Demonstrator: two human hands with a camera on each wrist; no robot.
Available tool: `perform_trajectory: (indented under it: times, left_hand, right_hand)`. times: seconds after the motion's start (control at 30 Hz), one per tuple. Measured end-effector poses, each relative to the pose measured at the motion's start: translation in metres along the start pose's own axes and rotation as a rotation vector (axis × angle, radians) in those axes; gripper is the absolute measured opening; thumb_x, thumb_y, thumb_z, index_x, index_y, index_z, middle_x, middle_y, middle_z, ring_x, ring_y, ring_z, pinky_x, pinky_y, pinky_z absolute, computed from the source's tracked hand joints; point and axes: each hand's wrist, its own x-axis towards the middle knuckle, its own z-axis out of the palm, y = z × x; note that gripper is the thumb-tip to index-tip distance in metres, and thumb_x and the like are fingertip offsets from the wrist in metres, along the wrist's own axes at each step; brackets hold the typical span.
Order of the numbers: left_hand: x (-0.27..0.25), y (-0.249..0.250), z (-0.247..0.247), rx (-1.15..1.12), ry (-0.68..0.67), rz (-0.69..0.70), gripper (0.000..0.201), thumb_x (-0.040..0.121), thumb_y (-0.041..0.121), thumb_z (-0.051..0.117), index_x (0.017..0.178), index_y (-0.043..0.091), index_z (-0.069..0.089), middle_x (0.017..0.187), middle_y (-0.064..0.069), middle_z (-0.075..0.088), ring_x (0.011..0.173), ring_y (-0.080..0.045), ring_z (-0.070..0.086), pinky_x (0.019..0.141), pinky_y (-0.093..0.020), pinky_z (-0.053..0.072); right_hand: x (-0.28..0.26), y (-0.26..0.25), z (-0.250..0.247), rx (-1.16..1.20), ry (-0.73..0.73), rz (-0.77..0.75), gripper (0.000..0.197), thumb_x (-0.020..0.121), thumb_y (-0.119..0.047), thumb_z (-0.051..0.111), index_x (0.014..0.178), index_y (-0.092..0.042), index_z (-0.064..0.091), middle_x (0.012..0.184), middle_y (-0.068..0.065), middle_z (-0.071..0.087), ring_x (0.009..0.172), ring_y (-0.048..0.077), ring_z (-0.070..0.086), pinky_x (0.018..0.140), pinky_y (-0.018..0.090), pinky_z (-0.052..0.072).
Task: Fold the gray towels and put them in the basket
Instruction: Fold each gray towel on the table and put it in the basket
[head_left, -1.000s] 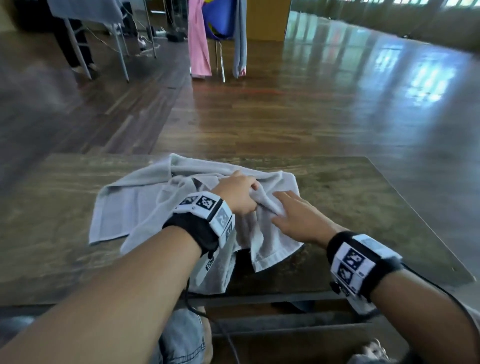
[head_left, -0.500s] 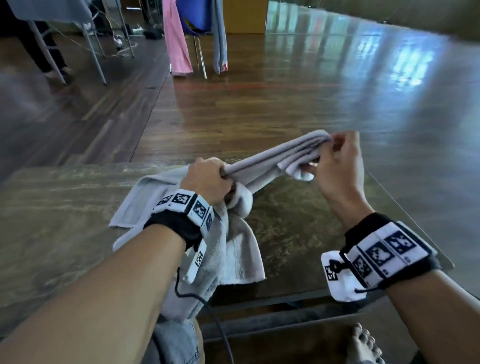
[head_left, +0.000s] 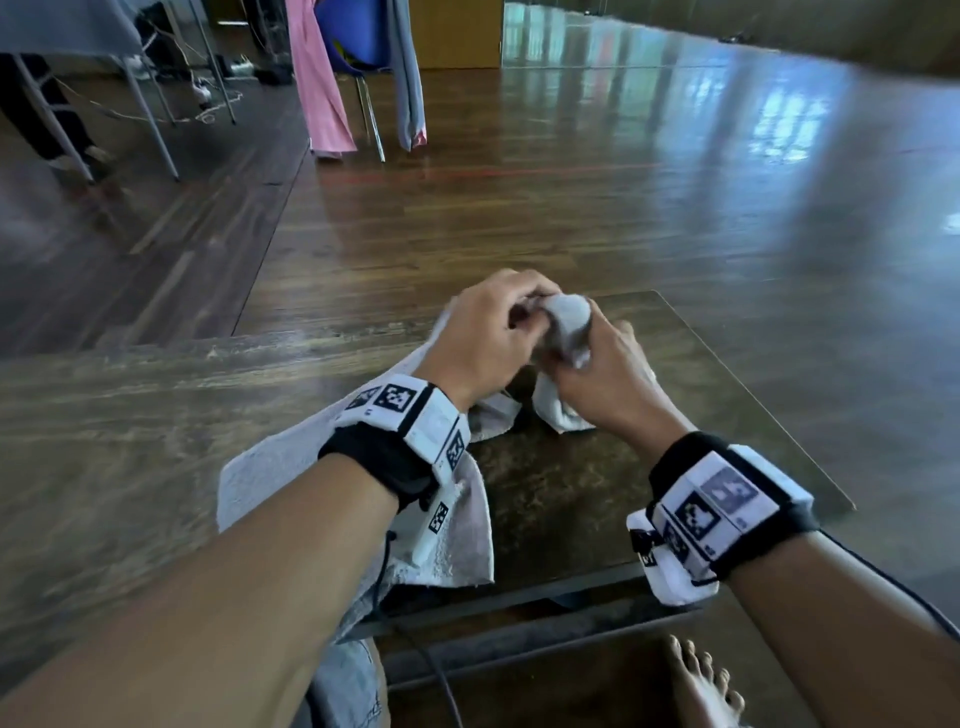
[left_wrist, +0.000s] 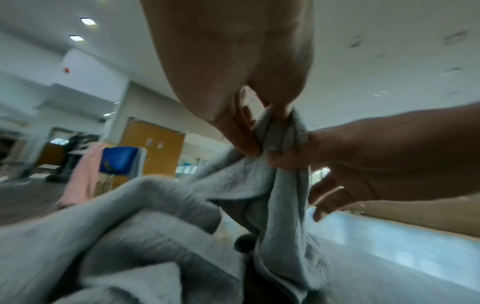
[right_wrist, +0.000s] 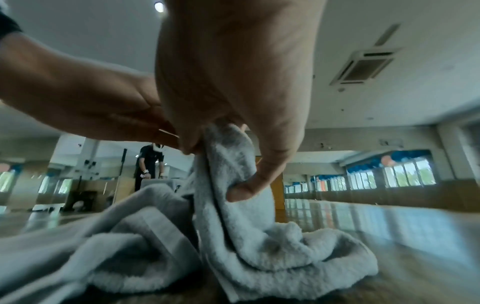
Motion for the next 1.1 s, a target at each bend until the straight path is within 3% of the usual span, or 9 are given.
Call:
perform_trajectory:
  times: [0.1,0.2,0.3,0.4,0.53,0.7,0.8,0.97,1.1]
  left_hand:
    - [-0.004,-0.004,0.005,0.054,-0.1,-0.02,0.032,0.088,0.018,0.069,0.118,0.016,0.06,0.115,-0.007,0.057,0.102,-0.019,0.06,0.088,-0.026,0.048]
    - [-0.015,-0.038,0.002,0.386,-0.387,-0.374,0.084,0.067,0.047,0.08,0.132,0.023,0.032,0.131,-0.012,0.038,0.122,-0.035,0.046,0.096,-0.043,0.047]
    - [-0.03,-0.068,-0.01,0.752,-0.905,-0.602,0.137,0.026,0.081,0.08,0.142,0.033,0.025,0.148,-0.009,0.038,0.131,-0.036,0.042,0.085,-0.044,0.047]
    - [-0.045,-0.088,-0.019,0.895,-1.081,-0.555,0.16,-0.002,0.087,0.071,0.141,0.037,0.019,0.148,-0.001,0.041,0.123,-0.032,0.052,0.082,-0.043,0.05]
    - [-0.056,-0.101,-0.023,0.98,-0.974,-0.497,0.15,0.009,0.081,0.066,0.142,0.033,0.015,0.148,-0.003,0.039,0.124,-0.033,0.053,0.088,-0.044,0.05]
    - [-0.048,-0.091,-0.024,0.902,-0.646,-0.517,0.072,0.076,0.031,0.071,0.137,0.024,0.032,0.146,-0.014,0.033,0.133,-0.041,0.036,0.103,-0.057,0.036]
    - [-0.037,-0.072,-0.013,0.699,-0.592,-0.402,0.087,0.078,0.026,0.072,0.147,0.035,0.02,0.152,-0.014,0.022,0.132,-0.04,0.039,0.11,-0.058,0.032]
    - [-0.029,-0.043,0.001,0.433,-0.46,-0.18,0.039,0.069,0.064,0.067,0.091,0.031,0.069,0.099,0.0,0.065,0.087,-0.025,0.063,0.083,-0.039,0.051]
    - [-0.012,-0.042,0.003,0.158,-0.159,-0.262,0.016,0.083,0.022,0.062,0.071,0.013,0.064,0.065,0.0,0.061,0.066,-0.021,0.057,0.06,-0.028,0.042]
  right_hand:
    - [0.004,0.008,-0.014,0.127,0.156,0.03,0.036,0.08,-0.011,0.061,0.112,-0.027,0.063,0.099,-0.006,0.07,0.097,0.017,0.064,0.068,0.023,0.045]
    - [0.005,0.018,-0.033,0.195,0.286,0.095,0.029,0.087,-0.019,0.058,0.114,-0.027,0.061,0.101,-0.008,0.069,0.095,0.013,0.064,0.071,0.024,0.046]
    - [0.003,0.029,-0.045,0.187,0.175,0.102,0.023,0.086,-0.019,0.062,0.108,-0.025,0.061,0.099,-0.008,0.068,0.093,0.012,0.065,0.072,0.028,0.049]
    - [-0.004,0.032,-0.045,0.108,-0.064,0.064,0.022,0.082,-0.01,0.067,0.1,-0.021,0.066,0.093,-0.002,0.071,0.09,0.017,0.066,0.078,0.037,0.053]
    - [-0.011,0.023,-0.043,0.178,-0.204,-0.001,0.016,0.076,-0.011,0.068,0.09,-0.019,0.067,0.082,-0.003,0.07,0.081,0.014,0.065,0.075,0.039,0.053]
    - [-0.01,0.018,-0.047,0.346,-0.063,-0.098,0.019,0.06,-0.009,0.052,0.074,-0.008,0.064,0.064,-0.012,0.057,0.065,0.006,0.054,0.061,0.03,0.044]
    - [-0.009,0.017,-0.05,0.437,0.073,-0.154,0.025,0.059,-0.004,0.046,0.063,-0.02,0.065,0.057,-0.019,0.059,0.059,-0.001,0.054,0.054,0.018,0.044]
    - [-0.002,0.015,-0.052,0.489,0.17,-0.111,0.031,0.065,-0.002,0.048,0.075,-0.024,0.067,0.068,-0.017,0.068,0.069,-0.001,0.064,0.059,0.017,0.05]
    - [0.007,0.032,-0.054,0.127,0.24,0.179,0.031,0.075,-0.019,0.062,0.104,-0.018,0.05,0.098,0.001,0.061,0.096,0.025,0.06,0.074,0.034,0.045]
